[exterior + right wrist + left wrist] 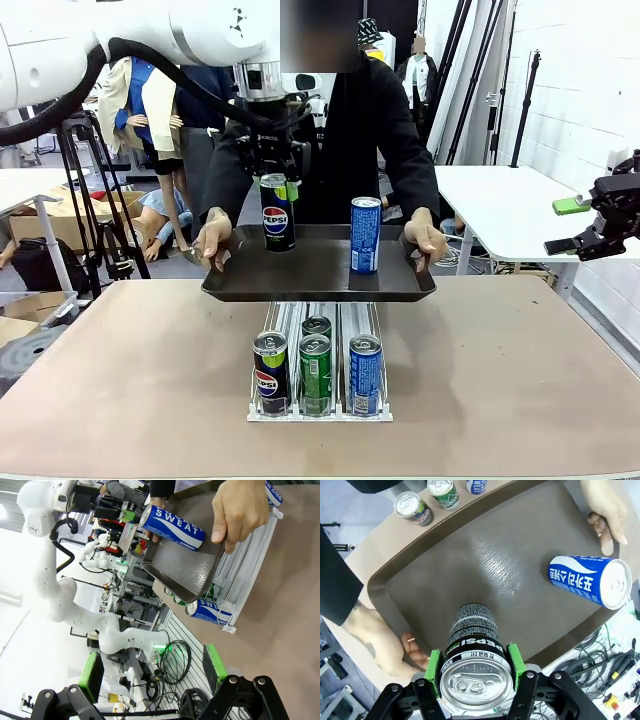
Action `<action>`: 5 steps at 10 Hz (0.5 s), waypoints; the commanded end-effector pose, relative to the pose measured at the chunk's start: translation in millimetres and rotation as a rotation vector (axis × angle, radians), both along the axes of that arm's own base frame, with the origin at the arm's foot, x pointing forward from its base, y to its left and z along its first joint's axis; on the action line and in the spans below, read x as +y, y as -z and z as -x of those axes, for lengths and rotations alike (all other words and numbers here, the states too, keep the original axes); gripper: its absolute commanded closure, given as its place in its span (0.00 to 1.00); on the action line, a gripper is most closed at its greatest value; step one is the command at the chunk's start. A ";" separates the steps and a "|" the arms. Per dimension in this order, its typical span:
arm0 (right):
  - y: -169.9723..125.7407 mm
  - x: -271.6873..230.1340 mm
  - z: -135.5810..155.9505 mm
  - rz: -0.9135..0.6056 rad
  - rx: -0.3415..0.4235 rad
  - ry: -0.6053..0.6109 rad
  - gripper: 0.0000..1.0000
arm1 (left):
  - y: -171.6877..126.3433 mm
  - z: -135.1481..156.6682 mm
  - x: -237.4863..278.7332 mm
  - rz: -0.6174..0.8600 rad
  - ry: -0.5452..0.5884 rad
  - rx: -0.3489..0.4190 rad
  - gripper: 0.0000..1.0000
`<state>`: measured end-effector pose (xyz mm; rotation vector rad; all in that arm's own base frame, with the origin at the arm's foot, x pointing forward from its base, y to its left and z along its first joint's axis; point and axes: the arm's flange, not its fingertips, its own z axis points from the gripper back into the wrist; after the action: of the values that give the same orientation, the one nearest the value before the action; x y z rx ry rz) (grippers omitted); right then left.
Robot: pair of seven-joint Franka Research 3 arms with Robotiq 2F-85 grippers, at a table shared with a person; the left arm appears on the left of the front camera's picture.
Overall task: Retrieve and hand over the desired beverage to the person.
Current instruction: Place the picked can on the Handle tray extended by the person.
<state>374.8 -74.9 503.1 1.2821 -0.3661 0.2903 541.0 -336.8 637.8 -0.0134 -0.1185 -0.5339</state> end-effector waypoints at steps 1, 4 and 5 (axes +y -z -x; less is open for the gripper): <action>2.1 0.9 4.5 -0.005 -0.002 -0.006 0.00 | 7.0 3.5 8.1 0.038 0.017 -0.016 1.00; 2.1 0.9 4.5 -0.005 -0.002 -0.006 0.00 | 24.3 -0.4 8.5 0.027 0.013 0.012 1.00; 2.1 0.9 4.5 -0.005 -0.002 -0.006 0.00 | 26.8 -0.5 8.3 0.025 0.015 0.015 1.00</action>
<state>374.8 -74.9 503.1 1.2821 -0.3661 0.2903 548.6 -336.2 607.1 -0.0205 -0.0983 -0.5330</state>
